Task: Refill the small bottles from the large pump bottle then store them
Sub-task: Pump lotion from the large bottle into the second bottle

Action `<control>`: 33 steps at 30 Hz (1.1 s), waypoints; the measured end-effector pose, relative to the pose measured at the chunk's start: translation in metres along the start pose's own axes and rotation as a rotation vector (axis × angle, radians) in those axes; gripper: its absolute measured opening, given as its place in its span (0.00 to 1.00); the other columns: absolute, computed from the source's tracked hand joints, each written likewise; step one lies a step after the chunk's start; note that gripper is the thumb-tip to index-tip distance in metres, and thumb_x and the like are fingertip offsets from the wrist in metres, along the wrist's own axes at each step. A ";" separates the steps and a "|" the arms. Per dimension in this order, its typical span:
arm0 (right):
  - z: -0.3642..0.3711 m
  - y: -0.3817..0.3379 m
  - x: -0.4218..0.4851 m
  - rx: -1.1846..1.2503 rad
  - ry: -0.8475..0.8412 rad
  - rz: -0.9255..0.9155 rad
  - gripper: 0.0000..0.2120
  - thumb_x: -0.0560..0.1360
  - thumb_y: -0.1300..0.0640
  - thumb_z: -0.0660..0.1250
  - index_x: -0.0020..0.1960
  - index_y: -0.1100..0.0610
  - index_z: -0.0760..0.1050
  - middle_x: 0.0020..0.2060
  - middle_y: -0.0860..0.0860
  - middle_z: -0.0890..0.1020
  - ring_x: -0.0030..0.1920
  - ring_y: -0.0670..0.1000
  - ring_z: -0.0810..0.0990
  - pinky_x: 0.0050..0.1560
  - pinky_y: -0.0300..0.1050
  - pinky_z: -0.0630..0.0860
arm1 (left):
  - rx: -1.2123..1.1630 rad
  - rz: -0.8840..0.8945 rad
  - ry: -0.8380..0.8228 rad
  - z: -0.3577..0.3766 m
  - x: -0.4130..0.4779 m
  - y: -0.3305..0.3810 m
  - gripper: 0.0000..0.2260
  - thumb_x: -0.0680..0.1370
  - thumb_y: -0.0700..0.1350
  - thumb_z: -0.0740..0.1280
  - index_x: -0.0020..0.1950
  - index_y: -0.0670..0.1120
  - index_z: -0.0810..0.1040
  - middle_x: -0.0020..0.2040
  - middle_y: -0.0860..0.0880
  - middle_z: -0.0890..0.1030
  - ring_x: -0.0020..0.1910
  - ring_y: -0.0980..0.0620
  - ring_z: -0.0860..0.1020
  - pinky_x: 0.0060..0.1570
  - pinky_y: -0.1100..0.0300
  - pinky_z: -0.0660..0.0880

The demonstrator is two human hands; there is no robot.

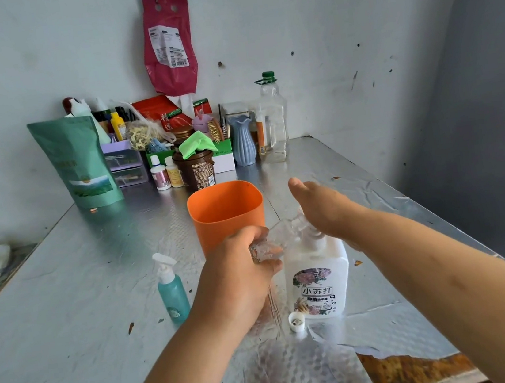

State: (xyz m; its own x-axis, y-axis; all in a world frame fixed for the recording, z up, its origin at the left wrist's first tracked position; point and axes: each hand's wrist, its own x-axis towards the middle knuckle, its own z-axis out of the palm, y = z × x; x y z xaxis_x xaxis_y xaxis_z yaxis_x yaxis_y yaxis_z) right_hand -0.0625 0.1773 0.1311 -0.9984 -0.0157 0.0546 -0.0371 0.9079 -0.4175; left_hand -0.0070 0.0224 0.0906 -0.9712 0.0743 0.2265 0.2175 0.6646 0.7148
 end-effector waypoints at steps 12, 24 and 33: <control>-0.010 -0.008 -0.004 -0.044 0.055 0.005 0.17 0.80 0.65 0.46 0.68 0.57 0.58 0.57 0.60 0.71 0.58 0.59 0.69 0.64 0.55 0.63 | 0.040 -0.016 -0.002 -0.004 -0.001 0.007 0.17 0.75 0.49 0.73 0.63 0.54 0.77 0.58 0.56 0.81 0.56 0.54 0.78 0.53 0.61 0.73; -0.005 -0.004 0.003 0.008 0.001 0.029 0.07 0.81 0.63 0.45 0.47 0.54 0.54 0.37 0.52 0.64 0.47 0.54 0.64 0.51 0.49 0.61 | 0.014 -0.013 -0.004 -0.004 -0.001 0.006 0.16 0.75 0.48 0.73 0.62 0.55 0.78 0.56 0.58 0.81 0.54 0.56 0.78 0.49 0.63 0.71; 0.004 -0.002 0.002 0.018 0.044 0.046 0.09 0.80 0.65 0.47 0.51 0.51 0.52 0.43 0.52 0.62 0.47 0.53 0.62 0.64 0.54 0.64 | 0.028 -0.042 -0.031 0.001 -0.001 0.000 0.18 0.75 0.48 0.73 0.63 0.56 0.77 0.57 0.58 0.81 0.55 0.55 0.79 0.55 0.58 0.76</control>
State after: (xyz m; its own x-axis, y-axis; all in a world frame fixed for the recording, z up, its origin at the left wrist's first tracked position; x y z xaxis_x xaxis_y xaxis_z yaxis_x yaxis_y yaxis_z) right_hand -0.0647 0.1741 0.1280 -0.9962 0.0444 0.0745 0.0074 0.8994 -0.4370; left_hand -0.0065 0.0232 0.0901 -0.9820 0.0683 0.1760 0.1741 0.6880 0.7045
